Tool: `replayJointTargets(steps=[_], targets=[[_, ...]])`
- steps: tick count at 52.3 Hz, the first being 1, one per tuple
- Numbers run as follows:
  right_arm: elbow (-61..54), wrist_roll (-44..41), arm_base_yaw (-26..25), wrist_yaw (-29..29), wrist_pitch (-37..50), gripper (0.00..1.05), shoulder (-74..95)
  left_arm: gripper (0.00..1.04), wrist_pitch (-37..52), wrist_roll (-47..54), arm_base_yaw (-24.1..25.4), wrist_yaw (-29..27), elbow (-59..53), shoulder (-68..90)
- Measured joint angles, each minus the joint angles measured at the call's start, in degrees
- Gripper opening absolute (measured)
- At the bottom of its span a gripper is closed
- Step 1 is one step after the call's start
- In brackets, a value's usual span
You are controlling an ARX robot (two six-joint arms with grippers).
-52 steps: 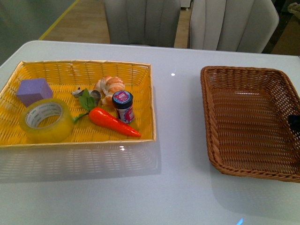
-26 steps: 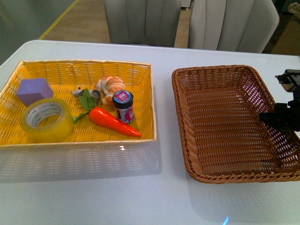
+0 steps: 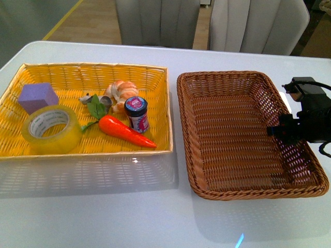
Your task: Move tape to another basket
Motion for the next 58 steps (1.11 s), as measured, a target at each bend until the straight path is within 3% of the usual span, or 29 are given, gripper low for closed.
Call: replayJointTargets(steps=[15, 17, 26, 30, 33, 35, 42, 50, 58], targets=[[-3.37, 2.34, -5.20, -6.32, 3.34, 0.93, -7.67, 0.96, 0.00, 0.00, 0.00, 0.00, 0.00, 0.00], [-4.24, 2.78, -5.90, -7.56, 4.17, 0.97, -9.88, 0.96, 0.00, 0.00, 0.00, 0.00, 0.00, 0.00], [-11.82, 4.26, -8.15, -14.99, 8.94, 0.96, -25.49, 0.96, 0.00, 0.00, 0.00, 0.00, 0.00, 0.00], [-21.62, 6.12, -7.48, -5.38, 29.90, 0.82, -31.28, 0.96, 0.00, -0.02, 0.00, 0.00, 0.00, 0.00], [-30.18, 6.95, -6.78, -2.12, 43.58, 0.68, -35.28, 0.96, -0.02, 0.00, 0.00, 0.00, 0.00, 0.00], [-33.31, 7.13, -6.38, -1.57, 46.86, 0.61, -37.24, 0.96, 0.00, 0.00, 0.00, 0.00, 0.00, 0.00], [-40.33, 7.28, -4.98, -0.24, 48.22, 0.38, -43.28, 0.96, 0.00, 0.00, 0.00, 0.00, 0.00, 0.00], [-48.35, 7.26, -3.10, 1.42, 46.60, 0.02, -52.61, 0.96, 0.00, 0.00, 0.00, 0.00, 0.00, 0.00], [-53.88, 7.50, 0.44, 5.27, 42.36, 0.02, -62.01, 0.96, 0.00, 0.00, 0.00, 0.00, 0.00, 0.00]])
